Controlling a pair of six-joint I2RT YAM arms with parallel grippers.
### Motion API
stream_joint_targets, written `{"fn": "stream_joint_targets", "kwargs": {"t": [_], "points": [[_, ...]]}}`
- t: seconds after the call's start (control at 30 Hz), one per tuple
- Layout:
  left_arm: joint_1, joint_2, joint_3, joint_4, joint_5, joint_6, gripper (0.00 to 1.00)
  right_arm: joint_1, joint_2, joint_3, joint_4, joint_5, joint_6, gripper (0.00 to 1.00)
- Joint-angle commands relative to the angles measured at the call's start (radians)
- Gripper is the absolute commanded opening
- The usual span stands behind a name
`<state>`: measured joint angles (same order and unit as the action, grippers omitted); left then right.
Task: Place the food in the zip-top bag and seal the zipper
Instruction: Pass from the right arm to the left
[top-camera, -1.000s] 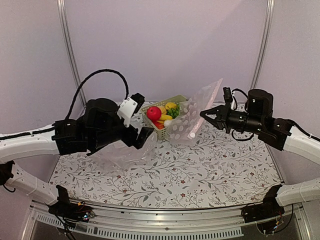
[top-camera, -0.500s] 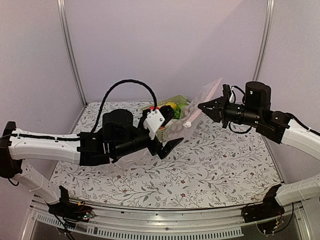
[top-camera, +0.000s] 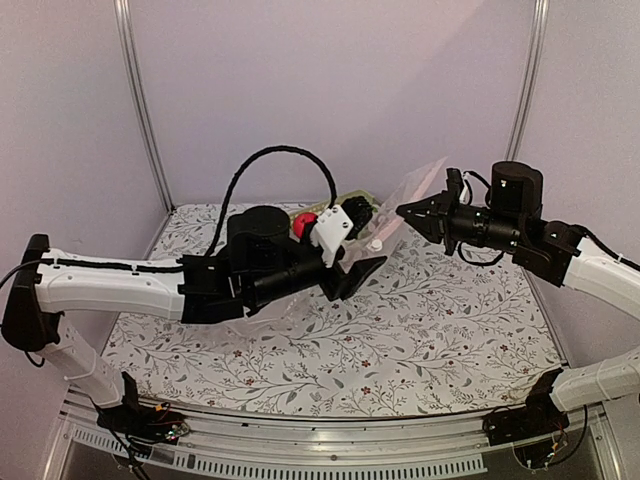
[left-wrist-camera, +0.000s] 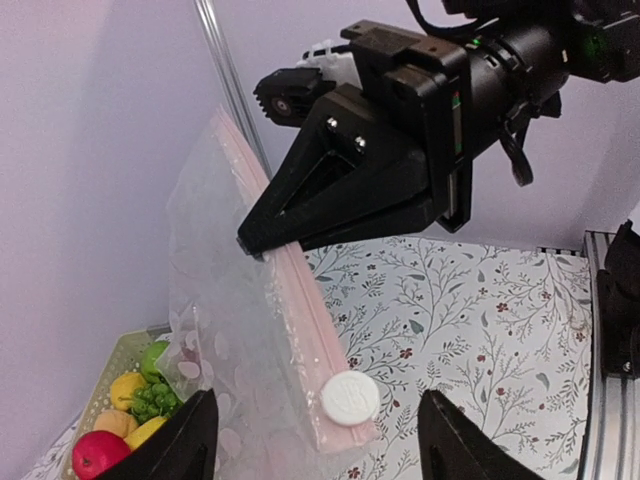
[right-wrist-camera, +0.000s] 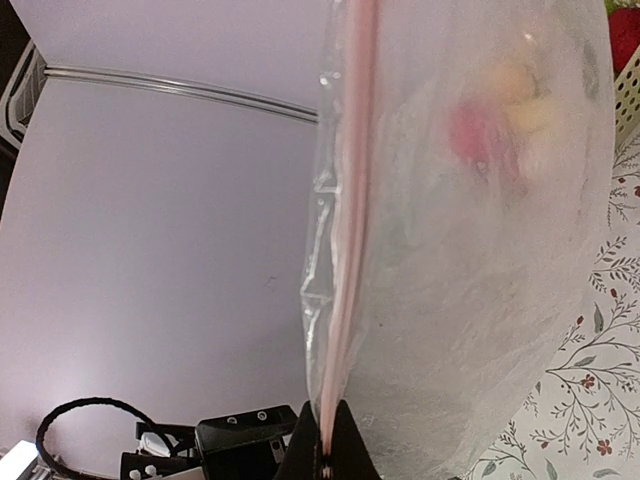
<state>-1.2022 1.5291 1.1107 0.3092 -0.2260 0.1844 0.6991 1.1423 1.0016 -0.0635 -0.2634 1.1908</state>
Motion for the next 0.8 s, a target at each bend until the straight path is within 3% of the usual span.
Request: {"fn": "stream_joint_targets", "kwargs": {"t": [0.0,0.17,0.27,0.37,0.6,0.77], "points": [[-0.011,0.025,0.033,-0.020,-0.012,-0.013,0.65,0.001,-0.018,0.028,-0.026,0.017,0.003,0.00],[-0.010,0.033,0.038,-0.032,-0.023,-0.013,0.57,0.002,-0.022,0.032,-0.032,0.021,0.005,0.00],[-0.010,0.034,0.033,-0.041,-0.034,-0.013,0.68,0.001,-0.031,0.032,-0.034,0.029,0.008,0.00],[-0.011,0.040,0.032,-0.059,-0.043,-0.006,0.68,0.002,-0.039,0.033,-0.034,0.036,0.010,0.00],[-0.011,0.045,0.043,-0.047,-0.044,0.006,0.43,0.002,-0.038,0.033,-0.041,0.038,0.010,0.00],[-0.008,0.056,0.052,-0.021,-0.036,0.001,0.41,0.002,-0.041,0.028,-0.044,0.039,0.013,0.00]]}}
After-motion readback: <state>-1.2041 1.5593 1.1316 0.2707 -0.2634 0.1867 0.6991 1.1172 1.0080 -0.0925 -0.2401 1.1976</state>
